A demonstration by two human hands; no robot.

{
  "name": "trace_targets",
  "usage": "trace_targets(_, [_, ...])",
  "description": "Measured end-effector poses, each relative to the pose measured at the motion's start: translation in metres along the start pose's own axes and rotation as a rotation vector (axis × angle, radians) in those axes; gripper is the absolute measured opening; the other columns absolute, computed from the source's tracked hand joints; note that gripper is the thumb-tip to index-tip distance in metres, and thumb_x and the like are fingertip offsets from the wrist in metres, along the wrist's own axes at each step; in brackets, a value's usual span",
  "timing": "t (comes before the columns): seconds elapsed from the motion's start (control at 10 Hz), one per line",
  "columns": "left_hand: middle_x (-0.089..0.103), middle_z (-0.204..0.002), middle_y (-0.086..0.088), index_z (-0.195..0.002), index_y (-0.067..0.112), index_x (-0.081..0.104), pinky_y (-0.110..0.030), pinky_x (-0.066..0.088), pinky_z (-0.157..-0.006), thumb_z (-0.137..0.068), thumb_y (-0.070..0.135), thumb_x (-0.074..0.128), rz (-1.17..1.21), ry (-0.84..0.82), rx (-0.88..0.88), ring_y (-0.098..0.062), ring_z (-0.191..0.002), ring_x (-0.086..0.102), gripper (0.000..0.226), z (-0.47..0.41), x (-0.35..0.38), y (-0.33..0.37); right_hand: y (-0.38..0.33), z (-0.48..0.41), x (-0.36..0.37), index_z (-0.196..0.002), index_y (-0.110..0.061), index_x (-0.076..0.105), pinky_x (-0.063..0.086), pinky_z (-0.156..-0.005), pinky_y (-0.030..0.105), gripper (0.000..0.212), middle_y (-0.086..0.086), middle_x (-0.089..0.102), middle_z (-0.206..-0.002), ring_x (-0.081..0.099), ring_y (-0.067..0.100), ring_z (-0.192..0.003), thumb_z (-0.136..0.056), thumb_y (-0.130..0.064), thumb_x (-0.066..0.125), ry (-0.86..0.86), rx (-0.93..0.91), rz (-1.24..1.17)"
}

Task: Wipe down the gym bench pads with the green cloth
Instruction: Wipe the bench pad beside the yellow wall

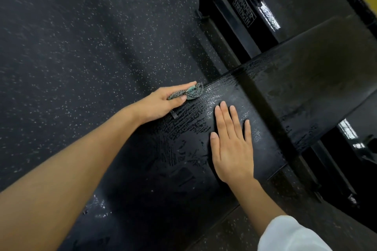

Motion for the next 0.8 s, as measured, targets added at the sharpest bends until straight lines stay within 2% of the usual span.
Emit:
trace_targets(0.1, [0.038,-0.152,0.024,-0.142,0.049,0.038,-0.023,0.022,-0.12,-0.105,0.024,0.046,-0.019,-0.042,0.009,0.006,-0.141,0.031,0.046,-0.002,-0.003,-0.003,-0.002,0.0,-0.001,-0.157,-0.021,0.012,0.006,-0.121,0.046,0.057,-0.009,0.005,-0.164,0.0,0.011,-0.151,-0.102,-0.035,0.017,-0.004,0.007,-0.012])
trace_targets(0.3, [0.037,-0.153,0.022,-0.148,0.043,0.033,-0.013,0.024,-0.116,-0.103,0.028,0.045,-0.026,-0.141,0.021,0.006,-0.141,0.033,0.048,-0.013,-0.01,0.0,-0.002,0.0,-0.002,-0.157,-0.022,0.013,0.007,-0.12,0.046,0.057,-0.01,0.005,-0.164,0.0,0.01,-0.151,-0.102,-0.034,0.019,-0.004,0.021,-0.027])
trace_targets(0.4, [0.036,-0.156,0.017,-0.144,0.054,0.032,-0.033,0.022,-0.123,-0.097,0.048,0.045,-0.093,-0.123,0.026,0.0,-0.144,0.03,0.049,-0.022,-0.009,-0.001,-0.003,-0.001,-0.002,-0.157,-0.022,0.013,0.007,-0.121,0.046,0.057,-0.01,0.006,-0.164,0.001,0.01,-0.151,-0.102,-0.035,0.018,-0.004,0.021,-0.023])
trace_targets(0.5, [0.037,-0.156,0.016,-0.145,0.052,0.032,-0.035,0.023,-0.123,-0.1,0.045,0.044,-0.111,-0.106,0.051,-0.001,-0.145,0.03,0.047,-0.022,-0.008,-0.004,-0.003,-0.001,-0.001,-0.157,-0.021,0.014,0.007,-0.121,0.046,0.057,-0.009,0.006,-0.164,0.001,0.01,-0.151,-0.102,-0.035,0.018,-0.005,0.022,-0.02])
trace_targets(0.7, [0.025,-0.159,0.023,-0.15,0.04,0.03,-0.022,0.013,-0.123,-0.105,0.02,0.043,-0.134,-0.126,0.161,0.011,-0.144,0.019,0.051,0.003,-0.012,-0.01,-0.005,0.0,-0.003,-0.157,-0.021,0.016,0.009,-0.121,0.047,0.057,-0.009,0.008,-0.164,0.002,0.011,-0.151,-0.102,-0.034,0.019,-0.001,0.031,-0.017])
trace_targets(0.8, [0.023,-0.159,0.023,-0.148,0.043,0.031,-0.021,0.011,-0.123,-0.105,0.015,0.044,-0.144,-0.132,0.176,0.011,-0.145,0.017,0.053,0.016,-0.017,-0.014,-0.004,0.001,-0.003,-0.157,-0.021,0.015,0.009,-0.121,0.048,0.057,-0.009,0.008,-0.164,0.003,0.011,-0.151,-0.101,-0.034,0.02,-0.004,0.036,-0.016])
Point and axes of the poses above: each hand's wrist, its own z-axis away from the middle knuckle, its own x-axis out of the palm, y = z × x, the point moved 1 cm from there along -z, towards the middle knuckle
